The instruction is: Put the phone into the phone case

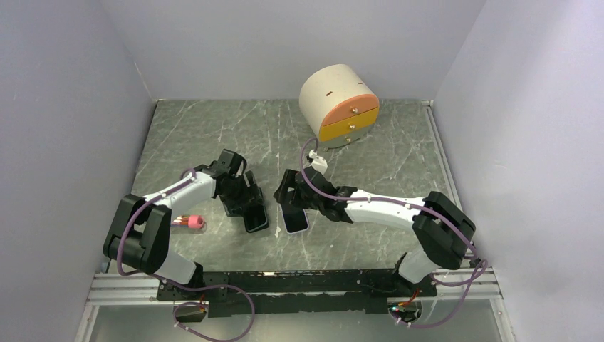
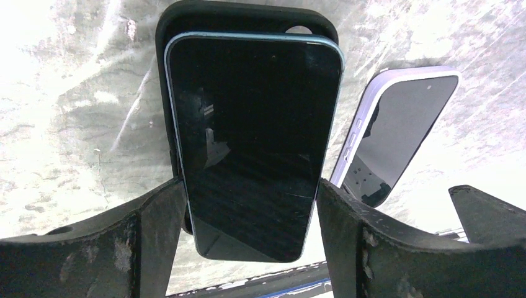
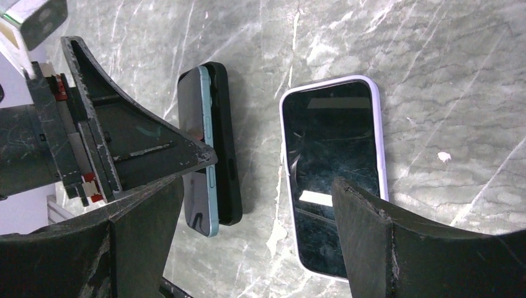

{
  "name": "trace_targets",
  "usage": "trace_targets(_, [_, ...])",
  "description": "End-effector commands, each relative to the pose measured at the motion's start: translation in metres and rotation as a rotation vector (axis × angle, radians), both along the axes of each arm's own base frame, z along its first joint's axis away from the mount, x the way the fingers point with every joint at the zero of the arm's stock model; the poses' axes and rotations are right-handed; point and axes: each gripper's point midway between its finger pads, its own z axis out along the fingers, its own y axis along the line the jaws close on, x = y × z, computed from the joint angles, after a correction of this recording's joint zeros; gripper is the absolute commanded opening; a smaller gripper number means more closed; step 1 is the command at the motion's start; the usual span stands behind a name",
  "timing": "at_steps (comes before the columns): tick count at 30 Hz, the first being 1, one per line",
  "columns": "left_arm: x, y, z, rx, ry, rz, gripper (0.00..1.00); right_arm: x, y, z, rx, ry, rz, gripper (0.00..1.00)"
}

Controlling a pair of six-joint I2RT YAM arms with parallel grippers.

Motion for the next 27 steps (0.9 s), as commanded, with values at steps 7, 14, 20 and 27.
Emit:
trace_targets(7, [0.012, 0.0, 0.013, 0.025, -0.036, -0.027, 0.82, 0.002, 0.0, 0.017, 0.04, -0.052, 0.0, 0.91])
trace_targets(14, [0.015, 0.006, 0.024, 0.064, -0.039, -0.027, 0.81, -0.001, 0.005, 0.016, 0.038, -0.065, 0.052, 0.88])
trace_targets(20, [0.03, 0.015, 0.046, 0.088, -0.097, -0.018, 0.77, -0.01, 0.018, 0.029, 0.104, -0.113, 0.156, 0.82])
trace_targets(27, [0.042, 0.047, 0.049, -0.031, -0.089, 0.067, 0.72, -0.022, 0.039, 0.035, 0.123, -0.162, 0.338, 0.78])
